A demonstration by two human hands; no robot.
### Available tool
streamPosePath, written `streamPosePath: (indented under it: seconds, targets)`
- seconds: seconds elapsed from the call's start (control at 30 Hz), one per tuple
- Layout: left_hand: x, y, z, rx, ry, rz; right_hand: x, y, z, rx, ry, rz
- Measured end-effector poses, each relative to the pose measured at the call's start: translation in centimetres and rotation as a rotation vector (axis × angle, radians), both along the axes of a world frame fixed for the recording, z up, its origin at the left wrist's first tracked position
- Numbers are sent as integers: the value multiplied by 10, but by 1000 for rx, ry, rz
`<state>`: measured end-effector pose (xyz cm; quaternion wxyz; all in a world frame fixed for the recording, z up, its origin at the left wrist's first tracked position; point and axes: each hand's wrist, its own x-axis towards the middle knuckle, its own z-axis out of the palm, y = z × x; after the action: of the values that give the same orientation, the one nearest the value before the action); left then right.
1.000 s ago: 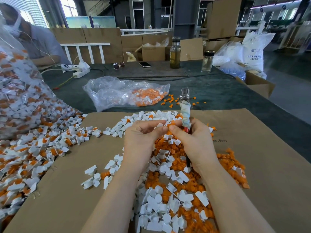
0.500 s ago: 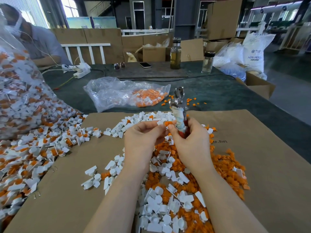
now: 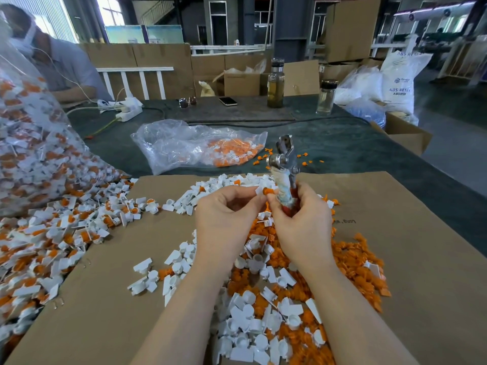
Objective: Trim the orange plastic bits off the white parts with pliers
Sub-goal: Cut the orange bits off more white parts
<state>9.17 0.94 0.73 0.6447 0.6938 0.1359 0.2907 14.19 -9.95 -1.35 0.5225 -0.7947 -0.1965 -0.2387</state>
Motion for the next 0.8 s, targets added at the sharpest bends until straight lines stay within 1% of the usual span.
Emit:
streamPosePath:
  seconds: [0.23,0.33,0.57,0.8]
  targets:
    - [-2,2,1,143,16,7,1,-2,2,-33,62,24]
    - [-2,2,0,173,14,-5,1,-2,3,-46,72,22]
    - [1,2,-4,148,12,18,1,-1,5,-98,102,34]
    - [5,3,-7,119,62,76,1,-1,5,-109,145,120]
